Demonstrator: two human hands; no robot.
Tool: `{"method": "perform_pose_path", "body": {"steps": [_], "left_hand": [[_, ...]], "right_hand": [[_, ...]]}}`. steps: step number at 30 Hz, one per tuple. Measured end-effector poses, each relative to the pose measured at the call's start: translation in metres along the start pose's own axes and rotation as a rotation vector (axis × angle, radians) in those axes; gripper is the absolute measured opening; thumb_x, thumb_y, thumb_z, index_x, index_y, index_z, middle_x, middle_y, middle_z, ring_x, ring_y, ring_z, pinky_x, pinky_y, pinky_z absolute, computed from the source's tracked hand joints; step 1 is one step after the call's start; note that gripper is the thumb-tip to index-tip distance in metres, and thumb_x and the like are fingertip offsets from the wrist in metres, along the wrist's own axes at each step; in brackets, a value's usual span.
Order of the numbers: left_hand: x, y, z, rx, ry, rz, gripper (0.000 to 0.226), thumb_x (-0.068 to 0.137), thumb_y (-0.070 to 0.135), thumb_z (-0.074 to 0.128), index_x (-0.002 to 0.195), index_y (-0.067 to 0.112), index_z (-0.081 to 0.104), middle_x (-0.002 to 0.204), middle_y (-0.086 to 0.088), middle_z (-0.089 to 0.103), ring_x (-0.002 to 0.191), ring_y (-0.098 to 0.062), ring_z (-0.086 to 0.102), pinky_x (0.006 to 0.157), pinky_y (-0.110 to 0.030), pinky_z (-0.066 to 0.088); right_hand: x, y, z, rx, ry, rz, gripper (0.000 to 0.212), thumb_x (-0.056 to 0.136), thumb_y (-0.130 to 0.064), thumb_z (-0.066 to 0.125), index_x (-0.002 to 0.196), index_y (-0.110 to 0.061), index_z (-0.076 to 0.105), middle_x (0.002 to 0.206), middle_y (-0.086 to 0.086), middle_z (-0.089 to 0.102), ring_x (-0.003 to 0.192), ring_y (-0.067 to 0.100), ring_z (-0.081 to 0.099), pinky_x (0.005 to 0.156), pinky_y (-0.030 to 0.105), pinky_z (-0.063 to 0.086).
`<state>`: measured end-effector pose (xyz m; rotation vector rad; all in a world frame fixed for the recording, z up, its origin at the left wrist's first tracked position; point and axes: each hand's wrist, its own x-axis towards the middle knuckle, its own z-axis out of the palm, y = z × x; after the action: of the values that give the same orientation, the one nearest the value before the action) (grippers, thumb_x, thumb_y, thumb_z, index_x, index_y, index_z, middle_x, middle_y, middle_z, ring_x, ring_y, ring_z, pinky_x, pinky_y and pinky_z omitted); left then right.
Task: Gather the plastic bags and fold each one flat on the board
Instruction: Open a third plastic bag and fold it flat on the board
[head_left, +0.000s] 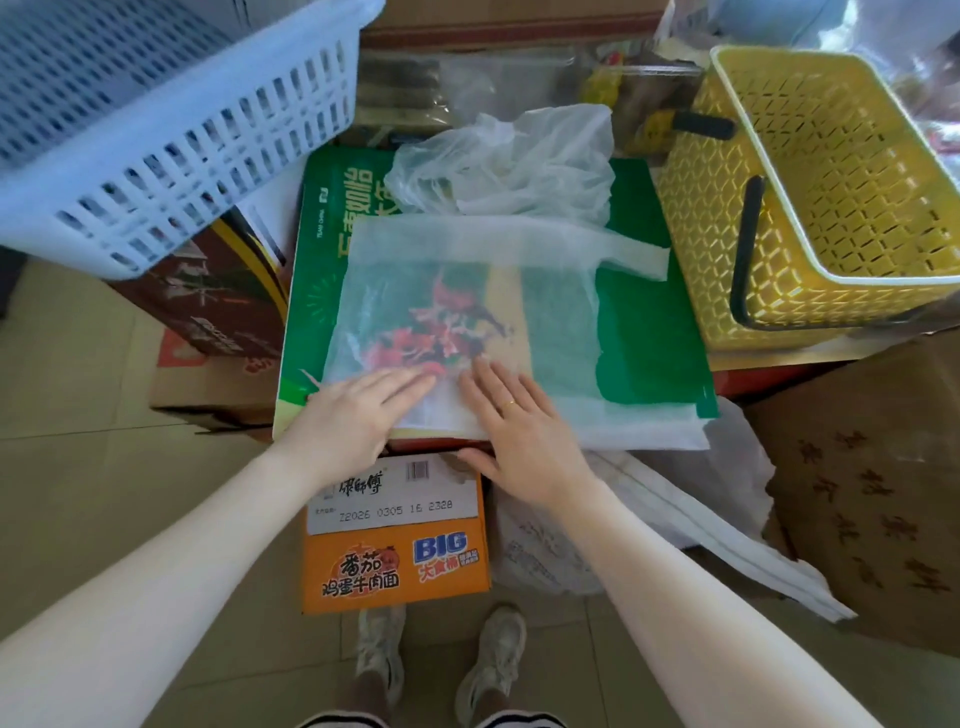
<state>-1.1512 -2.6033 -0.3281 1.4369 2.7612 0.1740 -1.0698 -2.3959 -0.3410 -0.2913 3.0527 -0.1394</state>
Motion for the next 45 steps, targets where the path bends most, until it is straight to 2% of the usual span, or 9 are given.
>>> {"method": "perform_pose_path", "body": {"steps": [5, 9, 12, 17, 24, 28, 34, 40, 45], "left_hand": [[-0.022, -0.017, 0.002, -0.119, 0.081, -0.081, 0.075, 0.053, -0.026, 0.067, 0.12, 0.007, 0.059, 0.116, -0.011, 0.065, 0.101, -0.029, 0.064, 0.075, -0.043, 0.053], [-0.026, -0.023, -0.005, -0.327, 0.15, -0.032, 0.025, 0.091, 0.017, 0.043, 0.109, 0.019, 0.06, 0.09, -0.009, 0.073, 0.076, -0.026, 0.07, 0.057, -0.04, 0.059], [-0.027, -0.018, -0.015, -0.561, 0.221, -0.159, 0.033, 0.095, 0.045, 0.036, 0.105, 0.025, 0.06, 0.067, -0.004, 0.069, 0.053, -0.013, 0.061, 0.048, -0.029, 0.05], [-0.039, -0.013, -0.029, -0.74, 0.399, -0.32, 0.021, 0.088, 0.038, 0.049, 0.093, 0.027, 0.066, 0.065, 0.015, 0.065, 0.058, -0.002, 0.056, 0.05, -0.01, 0.038], [-0.048, -0.034, -0.023, -1.022, 0.076, -0.405, 0.032, 0.078, 0.014, 0.069, 0.091, 0.042, 0.065, 0.105, 0.039, 0.058, 0.113, 0.014, 0.047, 0.097, -0.015, 0.037], [-0.044, -0.034, -0.029, -1.012, 0.18, -0.427, 0.027, 0.087, 0.024, 0.056, 0.08, 0.049, 0.062, 0.083, 0.04, 0.062, 0.087, 0.02, 0.055, 0.077, -0.008, 0.043], [-0.029, -0.044, -0.03, -0.883, 0.333, -0.575, 0.025, 0.096, 0.026, 0.046, 0.086, 0.013, 0.064, 0.082, -0.025, 0.066, 0.075, -0.037, 0.061, 0.066, -0.043, 0.047], [-0.002, -0.044, -0.026, -0.76, 0.271, -0.56, 0.031, 0.096, 0.028, 0.044, 0.068, 0.015, 0.044, 0.055, -0.014, 0.048, 0.05, -0.026, 0.044, 0.048, -0.036, 0.028], [0.014, -0.045, -0.017, -0.944, 0.166, -0.572, 0.021, 0.093, 0.027, 0.051, 0.111, 0.018, 0.056, 0.097, 0.001, 0.064, 0.083, -0.013, 0.057, 0.071, -0.029, 0.043]], "right_hand": [[-0.013, 0.035, 0.001, -0.026, -0.087, 0.179, 0.079, 0.071, -0.027, 0.07, 0.141, -0.011, 0.036, 0.146, 0.016, 0.039, 0.132, 0.034, 0.04, 0.106, 0.047, 0.032], [-0.02, 0.044, -0.019, 0.015, -0.067, 0.153, 0.081, 0.074, -0.031, 0.071, 0.143, -0.013, 0.033, 0.146, 0.014, 0.039, 0.131, 0.034, 0.042, 0.106, 0.044, 0.034], [-0.019, 0.029, -0.033, -0.064, 0.054, -0.009, 0.065, 0.065, -0.028, 0.079, 0.123, -0.012, 0.053, 0.123, 0.009, 0.06, 0.099, 0.032, 0.063, 0.088, 0.038, 0.049], [-0.014, 0.028, -0.042, -0.079, 0.068, 0.061, 0.036, 0.047, 0.003, 0.074, 0.076, -0.011, 0.059, 0.06, 0.001, 0.06, 0.055, 0.026, 0.059, 0.062, 0.027, 0.047], [-0.014, 0.046, -0.076, 0.554, -0.342, 0.167, 0.008, 0.091, -0.019, 0.057, 0.091, -0.025, 0.051, 0.066, -0.008, 0.049, 0.057, 0.009, 0.041, 0.053, 0.02, 0.03], [-0.01, 0.047, -0.098, 0.616, -0.44, 0.191, 0.026, 0.091, -0.032, 0.055, 0.075, -0.011, 0.053, 0.063, -0.003, 0.042, 0.055, 0.006, 0.037, 0.055, 0.022, 0.027], [0.023, 0.045, -0.102, 0.527, -0.335, 0.294, 0.024, 0.095, -0.031, 0.047, 0.078, -0.016, 0.055, 0.072, -0.004, 0.055, 0.064, 0.012, 0.049, 0.059, 0.025, 0.035], [0.036, 0.054, -0.061, 0.19, -0.308, 0.35, 0.028, 0.097, -0.024, 0.038, 0.07, -0.015, 0.042, 0.084, 0.009, 0.054, 0.08, 0.027, 0.049, 0.064, 0.034, 0.033], [0.043, 0.067, -0.052, 0.232, -0.226, 0.434, 0.025, 0.099, -0.022, 0.032, 0.08, -0.009, 0.042, 0.08, 0.009, 0.048, 0.08, 0.031, 0.05, 0.061, 0.035, 0.03]]}}
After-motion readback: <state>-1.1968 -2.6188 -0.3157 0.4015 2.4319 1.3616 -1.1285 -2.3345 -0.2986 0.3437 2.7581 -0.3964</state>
